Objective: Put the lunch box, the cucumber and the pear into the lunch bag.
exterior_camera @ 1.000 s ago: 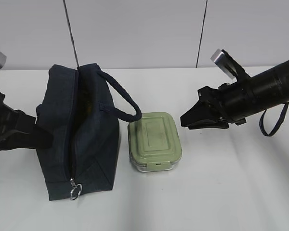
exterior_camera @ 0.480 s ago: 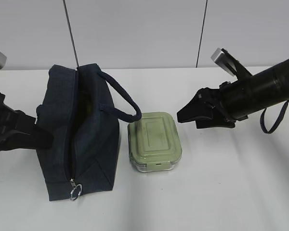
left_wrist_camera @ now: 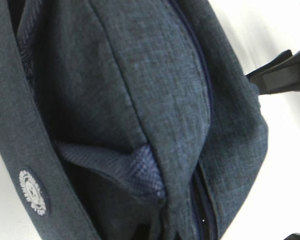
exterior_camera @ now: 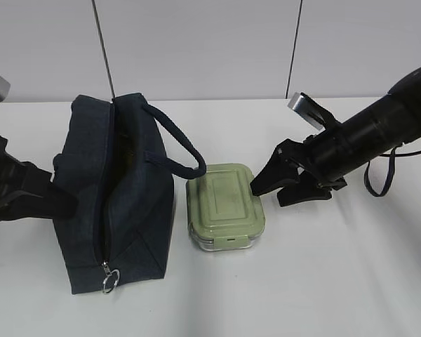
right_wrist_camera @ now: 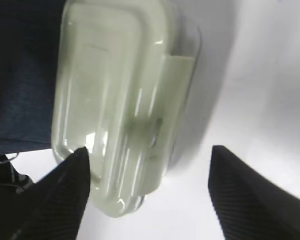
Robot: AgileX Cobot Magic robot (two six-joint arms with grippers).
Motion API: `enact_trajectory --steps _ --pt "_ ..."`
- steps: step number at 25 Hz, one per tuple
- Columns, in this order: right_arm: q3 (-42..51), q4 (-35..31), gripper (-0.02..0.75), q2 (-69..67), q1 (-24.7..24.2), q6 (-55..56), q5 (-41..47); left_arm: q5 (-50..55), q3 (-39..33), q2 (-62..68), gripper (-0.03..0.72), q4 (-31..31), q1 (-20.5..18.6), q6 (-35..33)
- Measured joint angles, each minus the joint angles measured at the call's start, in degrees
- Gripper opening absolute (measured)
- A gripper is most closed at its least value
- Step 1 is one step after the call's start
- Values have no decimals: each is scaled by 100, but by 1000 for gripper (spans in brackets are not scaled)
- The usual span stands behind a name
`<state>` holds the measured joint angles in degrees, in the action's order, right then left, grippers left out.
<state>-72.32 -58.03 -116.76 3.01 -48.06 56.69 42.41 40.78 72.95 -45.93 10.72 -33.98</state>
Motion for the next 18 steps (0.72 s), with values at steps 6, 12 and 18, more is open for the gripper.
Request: enact_trajectory --steps 6,12,18 --pt "-973 429 566 -441 0 634 862 7 0 0 3 1 0 0" --pt "-1577 472 568 -878 0 825 1067 12 0 0 3 1 0 0" --pt "-1652 549 570 -1066 0 839 1089 -4 0 0 3 1 0 0"
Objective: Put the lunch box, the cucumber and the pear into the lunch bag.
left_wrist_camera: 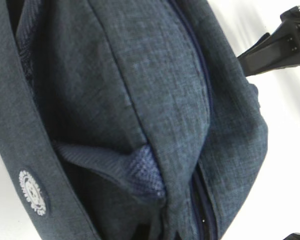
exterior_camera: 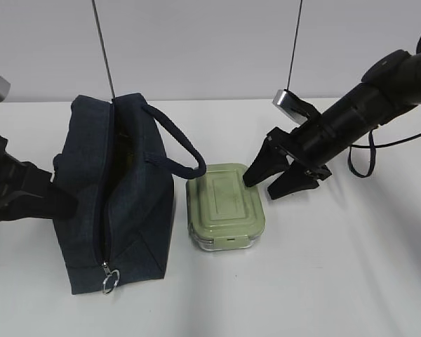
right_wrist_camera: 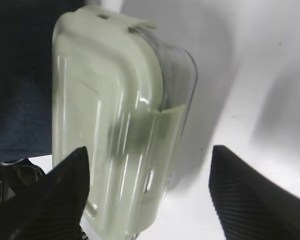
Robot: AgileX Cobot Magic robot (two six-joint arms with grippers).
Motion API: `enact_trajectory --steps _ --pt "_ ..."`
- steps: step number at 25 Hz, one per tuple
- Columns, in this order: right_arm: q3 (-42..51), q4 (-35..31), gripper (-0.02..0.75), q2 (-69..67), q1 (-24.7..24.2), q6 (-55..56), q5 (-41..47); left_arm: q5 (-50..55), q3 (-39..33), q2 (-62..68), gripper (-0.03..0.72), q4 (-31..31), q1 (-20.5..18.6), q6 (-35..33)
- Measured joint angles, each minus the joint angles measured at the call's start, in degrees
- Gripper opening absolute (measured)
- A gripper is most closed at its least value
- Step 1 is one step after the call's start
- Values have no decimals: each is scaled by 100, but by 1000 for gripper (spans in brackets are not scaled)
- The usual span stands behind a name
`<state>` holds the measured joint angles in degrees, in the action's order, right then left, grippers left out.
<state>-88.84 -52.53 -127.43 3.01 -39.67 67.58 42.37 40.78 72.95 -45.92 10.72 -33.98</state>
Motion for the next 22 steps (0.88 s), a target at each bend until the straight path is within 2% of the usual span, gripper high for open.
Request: enact_trajectory --steps 11,22 --pt "-8 -32 570 -121 12 0 14 0 0 0 3 0 0 0" --pt "61 88 570 -121 519 4 22 0 0 0 3 0 0 0"
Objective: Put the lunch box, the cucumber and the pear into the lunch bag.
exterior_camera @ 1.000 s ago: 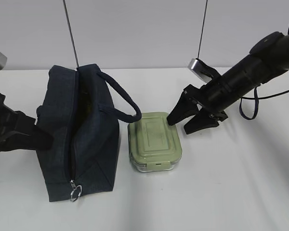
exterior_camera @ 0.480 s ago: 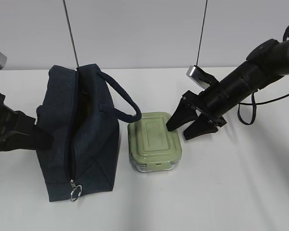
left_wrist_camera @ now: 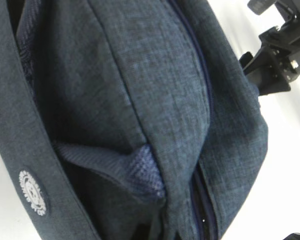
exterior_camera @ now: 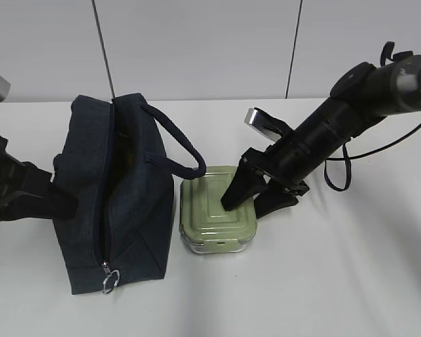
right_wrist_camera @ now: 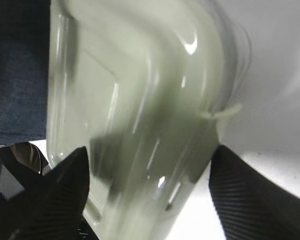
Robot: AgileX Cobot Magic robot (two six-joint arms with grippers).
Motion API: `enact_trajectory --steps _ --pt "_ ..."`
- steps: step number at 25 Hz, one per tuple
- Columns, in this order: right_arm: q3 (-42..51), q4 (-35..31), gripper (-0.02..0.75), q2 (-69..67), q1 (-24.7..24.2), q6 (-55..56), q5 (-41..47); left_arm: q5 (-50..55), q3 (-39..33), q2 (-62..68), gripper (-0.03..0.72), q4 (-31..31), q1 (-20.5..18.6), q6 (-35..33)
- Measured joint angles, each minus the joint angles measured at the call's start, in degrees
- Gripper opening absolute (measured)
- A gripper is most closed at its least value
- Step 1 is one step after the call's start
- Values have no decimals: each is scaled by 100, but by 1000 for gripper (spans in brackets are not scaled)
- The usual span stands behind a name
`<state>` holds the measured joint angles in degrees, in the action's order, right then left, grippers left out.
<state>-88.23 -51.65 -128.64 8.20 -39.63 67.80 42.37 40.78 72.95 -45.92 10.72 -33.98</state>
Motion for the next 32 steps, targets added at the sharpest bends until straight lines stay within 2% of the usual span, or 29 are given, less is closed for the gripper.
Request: enact_trajectory --steps 16,25,32 --pt "63 -356 568 -88 0 -52 -188 43 0 0 3 0 0 0" --pt "63 -563 419 -88 0 -93 -145 52 0 0 3 0 0 0" --pt "63 -563 391 -88 0 -113 -67 56 0 0 3 0 0 0"
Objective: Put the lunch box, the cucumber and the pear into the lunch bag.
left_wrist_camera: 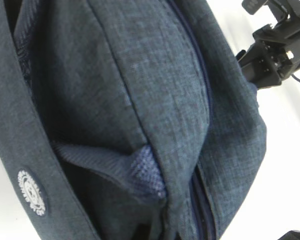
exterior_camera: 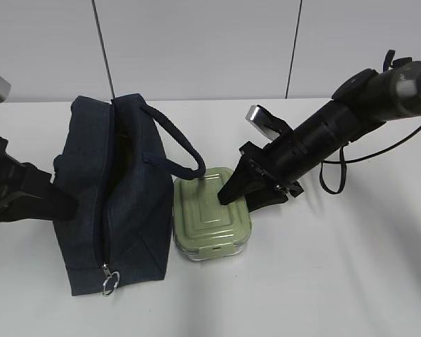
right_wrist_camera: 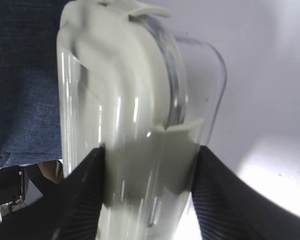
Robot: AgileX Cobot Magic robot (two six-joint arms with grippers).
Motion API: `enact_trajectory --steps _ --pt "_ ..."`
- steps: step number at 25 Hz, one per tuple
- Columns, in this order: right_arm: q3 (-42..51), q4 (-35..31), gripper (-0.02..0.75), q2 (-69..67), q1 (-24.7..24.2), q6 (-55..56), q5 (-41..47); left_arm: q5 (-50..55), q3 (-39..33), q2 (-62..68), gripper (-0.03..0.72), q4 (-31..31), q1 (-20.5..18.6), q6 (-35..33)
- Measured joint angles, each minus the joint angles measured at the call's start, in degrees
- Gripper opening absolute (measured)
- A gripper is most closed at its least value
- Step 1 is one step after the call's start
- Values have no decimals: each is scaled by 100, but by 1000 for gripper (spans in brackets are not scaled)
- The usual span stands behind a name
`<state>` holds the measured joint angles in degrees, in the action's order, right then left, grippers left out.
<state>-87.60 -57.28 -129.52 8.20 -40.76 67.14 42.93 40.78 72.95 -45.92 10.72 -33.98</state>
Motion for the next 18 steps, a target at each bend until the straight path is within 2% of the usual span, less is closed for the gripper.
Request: enact_trajectory --steps 18 --pt "0 0 371 0 0 -111 78 0 0 0 3 0 0 0"
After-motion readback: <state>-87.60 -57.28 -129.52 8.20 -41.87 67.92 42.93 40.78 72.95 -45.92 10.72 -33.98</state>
